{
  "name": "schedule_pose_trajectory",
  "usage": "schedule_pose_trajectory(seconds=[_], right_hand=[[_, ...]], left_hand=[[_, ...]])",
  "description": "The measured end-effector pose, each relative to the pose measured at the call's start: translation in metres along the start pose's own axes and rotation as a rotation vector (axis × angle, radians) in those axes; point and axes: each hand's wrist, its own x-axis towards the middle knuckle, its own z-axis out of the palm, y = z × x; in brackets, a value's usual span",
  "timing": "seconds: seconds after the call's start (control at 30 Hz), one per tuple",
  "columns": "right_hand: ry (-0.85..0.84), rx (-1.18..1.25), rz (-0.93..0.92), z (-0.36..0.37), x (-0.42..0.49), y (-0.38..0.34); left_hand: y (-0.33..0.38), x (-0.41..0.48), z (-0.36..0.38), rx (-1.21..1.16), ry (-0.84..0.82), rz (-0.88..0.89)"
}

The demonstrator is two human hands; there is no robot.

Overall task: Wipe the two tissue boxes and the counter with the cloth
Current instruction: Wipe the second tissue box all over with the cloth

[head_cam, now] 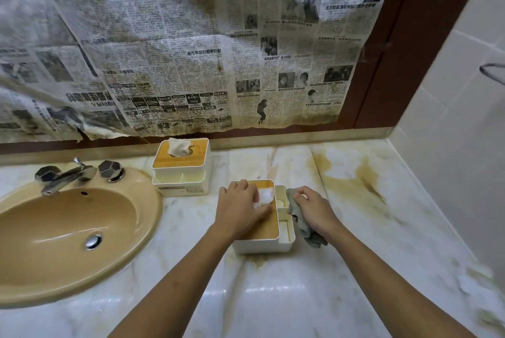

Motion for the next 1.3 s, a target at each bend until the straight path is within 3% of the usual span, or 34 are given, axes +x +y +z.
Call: schedule_pose_trajectory(seconds=[0.27,0.37,0.53,0.77,1.03,1.3], right_hand=[[0.148,-0.048,-0.154,0.023,-0.003,-0.005],[0.121,-0.08,-0.199,0.043,-0.007,-0.015],[0.062,-0.504,-0.266,0.068,-0.023,-0.02],[0.051,-0.781,-0.224,0.069,-0.023,-0.009],[0.047,-0.842,-0.24,0.065,0.033,-0.034],[0.025,-0.976,-0.251,0.068,-0.025,-0.002]], left_hand=[[-0.032,0.003,-0.012,-0.266,0.043,-0.215],[-0.042,0.0,-0.011,-0.4,0.03,-0.314],[-0.047,-0.002,-0.006,-0.53,0.12,-0.308],[-0.053,-0.005,-0.001,-0.43,0.043,-0.273],[-0.053,0.0,-0.005,-0.384,0.049,-0.292],[-0.053,0.0,-0.003,-0.372,0.066,-0.283]])
